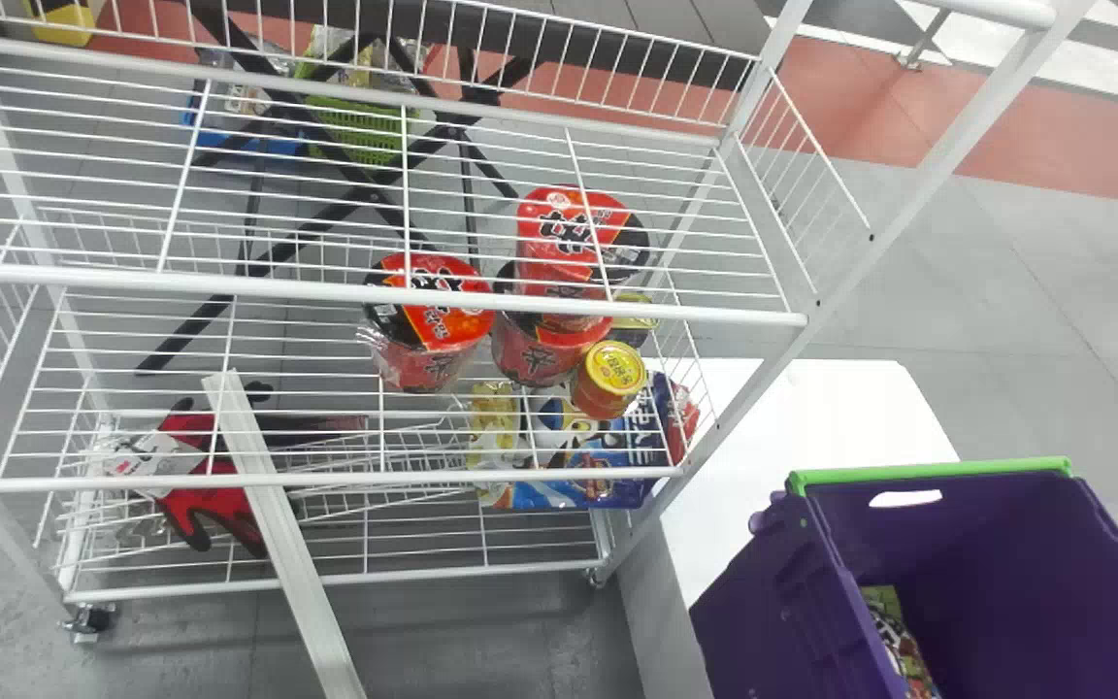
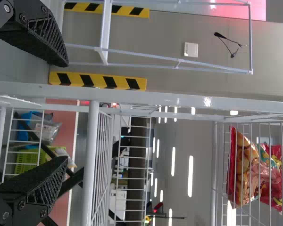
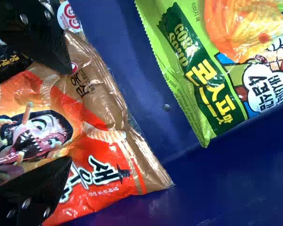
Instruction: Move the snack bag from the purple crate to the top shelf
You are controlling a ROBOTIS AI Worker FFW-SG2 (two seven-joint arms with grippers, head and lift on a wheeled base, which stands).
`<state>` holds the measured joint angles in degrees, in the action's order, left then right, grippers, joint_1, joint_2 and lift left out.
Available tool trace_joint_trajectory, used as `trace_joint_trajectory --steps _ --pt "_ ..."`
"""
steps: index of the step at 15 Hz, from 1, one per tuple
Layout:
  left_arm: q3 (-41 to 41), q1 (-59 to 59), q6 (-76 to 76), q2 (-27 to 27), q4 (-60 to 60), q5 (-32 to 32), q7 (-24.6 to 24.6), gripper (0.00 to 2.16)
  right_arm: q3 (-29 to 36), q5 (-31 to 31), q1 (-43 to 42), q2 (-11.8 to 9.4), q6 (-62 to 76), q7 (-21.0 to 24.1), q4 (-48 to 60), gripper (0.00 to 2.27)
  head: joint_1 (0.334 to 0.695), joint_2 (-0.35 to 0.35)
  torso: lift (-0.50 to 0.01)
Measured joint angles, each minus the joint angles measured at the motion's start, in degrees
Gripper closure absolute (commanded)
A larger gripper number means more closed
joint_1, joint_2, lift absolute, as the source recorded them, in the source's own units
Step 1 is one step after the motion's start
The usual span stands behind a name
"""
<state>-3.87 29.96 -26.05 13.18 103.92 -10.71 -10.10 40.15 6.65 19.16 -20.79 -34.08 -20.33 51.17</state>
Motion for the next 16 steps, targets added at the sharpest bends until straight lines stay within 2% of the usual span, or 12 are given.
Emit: trace_joint_trajectory --steps 1,2,3,4,7,12,13,15,16 --pt "0.00 -0.01 0.00 0.00 -0.04 0.00 0.00 0.12 0.00 0.12 0.00 -0.05 -0.14 0.06 -0.01 0.65 0.695 -0.350 -0.451" --pt "0.00 -0.02 0.00 0.02 -0.09 -0.01 0.00 0.12 0.00 0.20 -0.01 -0.10 -0.42 0.11 -0.01 1.13 0.695 -0.350 -0.451" --pt "0.00 -0.04 0.00 0.05 -0.10 -0.01 0.00 0.12 0.00 0.28 -0.07 -0.12 -0.71 0.14 -0.01 1.76 0.695 -0.350 -0.451" --pt "0.00 -0.04 0.00 0.07 -0.11 -0.01 0.00 0.12 0.00 0.30 -0.17 -0.12 -1.17 0.98 0.07 2.04 0.695 -0.350 -0.451" --pt "-0.06 -0.01 0.00 0.09 -0.12 -0.01 0.00 0.12 0.00 -0.36 -0.31 0.43 -2.47 2.42 1.11 2.22 0.695 -0.350 -0.451" --pt "0.08 0.32 0.00 0.27 0.42 0.02 -0.27 0.12 2.15 -4.00 0.75 1.98 -8.17 1.10 6.81 2.24 0.695 -0.350 -0.451" --pt "0.09 0.39 0.00 0.27 0.53 0.06 -0.27 0.12 3.48 -4.99 1.09 2.46 -10.52 0.53 8.77 2.24 0.695 -0.350 -0.451" --pt "0.09 0.44 0.00 0.27 0.65 0.08 -0.27 0.12 5.38 -5.77 1.91 3.29 -14.74 -4.44 12.49 2.24 0.695 -0.350 -0.451" --pt "0.09 0.46 0.00 0.27 0.67 0.12 -0.27 0.12 6.10 -5.88 2.29 3.61 -16.34 -4.75 13.94 2.24 0.695 -0.350 -0.451"
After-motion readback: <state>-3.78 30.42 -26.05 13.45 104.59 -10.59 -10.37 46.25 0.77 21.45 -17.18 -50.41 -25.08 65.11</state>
